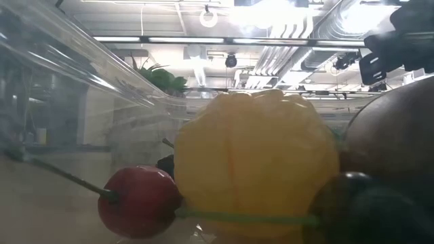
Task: Pick and placing Produce into tupperware
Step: Return to Home Position
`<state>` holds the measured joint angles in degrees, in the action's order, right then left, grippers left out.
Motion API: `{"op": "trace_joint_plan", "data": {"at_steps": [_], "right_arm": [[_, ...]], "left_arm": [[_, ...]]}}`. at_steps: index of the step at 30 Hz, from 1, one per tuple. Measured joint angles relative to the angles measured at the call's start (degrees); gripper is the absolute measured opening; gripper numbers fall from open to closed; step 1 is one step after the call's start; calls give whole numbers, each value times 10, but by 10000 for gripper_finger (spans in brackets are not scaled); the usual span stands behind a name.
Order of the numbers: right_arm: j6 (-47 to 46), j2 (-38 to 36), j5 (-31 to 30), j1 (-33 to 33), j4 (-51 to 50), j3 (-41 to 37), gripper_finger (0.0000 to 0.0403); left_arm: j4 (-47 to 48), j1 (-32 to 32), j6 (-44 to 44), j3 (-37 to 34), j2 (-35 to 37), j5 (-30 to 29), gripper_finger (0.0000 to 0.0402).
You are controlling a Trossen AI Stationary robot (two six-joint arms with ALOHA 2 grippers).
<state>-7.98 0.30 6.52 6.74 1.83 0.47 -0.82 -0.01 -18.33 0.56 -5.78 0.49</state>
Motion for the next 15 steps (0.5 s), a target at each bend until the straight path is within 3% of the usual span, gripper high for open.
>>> {"op": "trace_joint_plan", "data": {"at_steps": [9,15], "right_arm": [[-68,0,-36,0,-7,0,0],[-62,0,-41,0,-8,0,0]], "left_arm": [[0,0,0,0,0,0,1],[0,0,0,0,0,0,1]]}}
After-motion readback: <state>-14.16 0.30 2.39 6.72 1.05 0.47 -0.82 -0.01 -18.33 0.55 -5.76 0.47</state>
